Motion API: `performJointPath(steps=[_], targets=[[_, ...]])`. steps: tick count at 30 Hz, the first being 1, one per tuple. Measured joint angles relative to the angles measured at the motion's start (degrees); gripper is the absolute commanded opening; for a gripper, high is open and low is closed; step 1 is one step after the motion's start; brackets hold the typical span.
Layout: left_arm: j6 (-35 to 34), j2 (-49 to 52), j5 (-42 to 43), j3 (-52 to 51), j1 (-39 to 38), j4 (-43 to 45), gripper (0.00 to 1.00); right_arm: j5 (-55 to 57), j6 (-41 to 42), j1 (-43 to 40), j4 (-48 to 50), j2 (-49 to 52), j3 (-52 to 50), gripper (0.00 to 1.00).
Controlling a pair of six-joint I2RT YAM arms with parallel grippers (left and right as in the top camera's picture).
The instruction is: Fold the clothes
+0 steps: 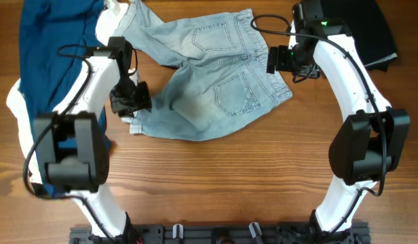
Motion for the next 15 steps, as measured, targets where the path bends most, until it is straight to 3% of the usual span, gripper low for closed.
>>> performJointPath(steps=[3, 8, 11, 15], targets=[[-8.09, -5.49, -1.42, 0.0, 0.83, -0.15, 0.47, 0.0, -0.02, 0.0, 0.0, 0.0, 0.0, 0.97], [-27.23, -11.08, -5.01, -1.95, 1.25, 3.67, 0.46, 0.0, -0.04, 0.0, 0.76, 0.0, 0.0, 0.99], [-41.46, -10.84, -5.44, -10.43, 1.25, 11.13, 0.48, 0.0, -0.04, 0.0, 1.42, 0.0, 0.0, 0.99], [-50.82, -10.47, -3.82, -18.32, 1.25, 21.55, 0.5, 0.0, -0.04, 0.0, 1.7, 0.0, 0.0, 1.0]])
